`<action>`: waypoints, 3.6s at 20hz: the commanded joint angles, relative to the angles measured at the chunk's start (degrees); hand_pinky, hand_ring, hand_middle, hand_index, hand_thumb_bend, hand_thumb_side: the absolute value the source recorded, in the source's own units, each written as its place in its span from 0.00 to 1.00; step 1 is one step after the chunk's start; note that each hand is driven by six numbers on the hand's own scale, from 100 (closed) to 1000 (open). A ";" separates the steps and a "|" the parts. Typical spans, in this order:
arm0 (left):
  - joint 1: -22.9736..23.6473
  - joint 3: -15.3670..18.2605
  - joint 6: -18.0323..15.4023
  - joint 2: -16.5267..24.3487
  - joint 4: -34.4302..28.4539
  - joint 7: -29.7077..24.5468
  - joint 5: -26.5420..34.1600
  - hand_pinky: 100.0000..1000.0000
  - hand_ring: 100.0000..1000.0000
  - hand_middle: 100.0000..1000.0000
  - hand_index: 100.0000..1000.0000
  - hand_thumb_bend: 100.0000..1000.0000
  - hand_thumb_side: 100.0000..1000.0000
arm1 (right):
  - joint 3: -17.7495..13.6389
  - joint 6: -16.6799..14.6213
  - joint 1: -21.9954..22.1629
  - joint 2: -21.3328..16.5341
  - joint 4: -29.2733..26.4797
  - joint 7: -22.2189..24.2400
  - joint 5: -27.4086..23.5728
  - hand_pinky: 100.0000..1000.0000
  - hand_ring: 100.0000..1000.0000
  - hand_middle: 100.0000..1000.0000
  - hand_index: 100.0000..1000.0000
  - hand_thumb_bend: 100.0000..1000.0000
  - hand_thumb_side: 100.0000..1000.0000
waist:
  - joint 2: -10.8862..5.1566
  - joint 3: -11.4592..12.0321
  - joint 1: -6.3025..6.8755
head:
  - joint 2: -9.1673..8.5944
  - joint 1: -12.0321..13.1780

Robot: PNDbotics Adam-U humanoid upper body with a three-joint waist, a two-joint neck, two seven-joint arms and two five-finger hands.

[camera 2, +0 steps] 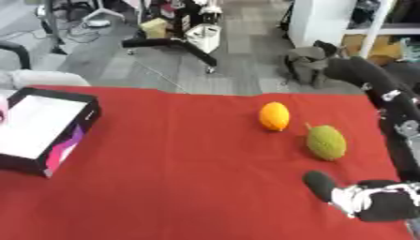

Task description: Pick up the objects with one hand, pass them to the other hand, and then place them into the box on the other side of the table.

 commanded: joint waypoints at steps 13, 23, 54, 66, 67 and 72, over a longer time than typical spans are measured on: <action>-4.34 -5.52 20.35 0.88 -4.91 20.32 -0.67 0.96 0.92 0.95 0.87 0.84 0.54 | 0.13 -0.95 -0.20 -0.36 -1.10 2.60 -0.33 0.93 0.85 0.86 1.00 0.38 0.48 | 0.12 -0.81 -0.79 | -1.92 -0.50; -3.38 -7.13 15.68 -0.90 -39.85 16.45 -1.67 0.95 0.90 0.92 0.73 0.55 0.49 | -3.83 1.06 -1.46 -7.84 6.50 -0.60 -0.47 0.96 0.85 0.85 1.00 0.37 0.48 | 0.21 0.98 -0.82 | 3.01 -15.97; -11.15 -25.95 -32.14 -33.59 -42.06 -19.53 6.35 0.93 0.73 0.69 0.57 0.37 0.58 | -11.30 0.79 -18.11 -17.58 65.36 -1.92 16.18 1.00 0.85 0.79 0.96 0.24 0.42 | 4.76 13.68 -0.30 | 1.61 -45.64; -6.39 -26.55 -28.62 -33.92 -42.06 -15.56 4.58 0.94 0.73 0.70 0.55 0.34 0.64 | -10.28 4.06 -15.51 -12.97 59.65 -13.41 21.25 0.85 0.56 0.17 0.35 0.00 0.00 | 3.98 12.13 -1.25 | 1.94 -41.16; -5.53 -26.63 -27.83 -33.53 -42.06 -14.87 4.38 0.94 0.73 0.70 0.55 0.34 0.65 | -9.82 4.01 -15.03 -12.37 56.69 -14.85 19.91 0.84 0.56 0.17 0.35 0.00 0.00 | 3.74 11.61 -1.32 | 2.20 -39.45; -2.36 -27.69 -22.14 -31.68 -42.06 -11.25 5.73 0.95 0.74 0.71 0.54 0.32 0.69 | -5.00 2.77 -11.98 -8.60 32.16 -17.03 12.70 0.80 0.56 0.19 0.36 0.00 0.00 | 2.26 8.66 -1.57 | 4.21 -24.53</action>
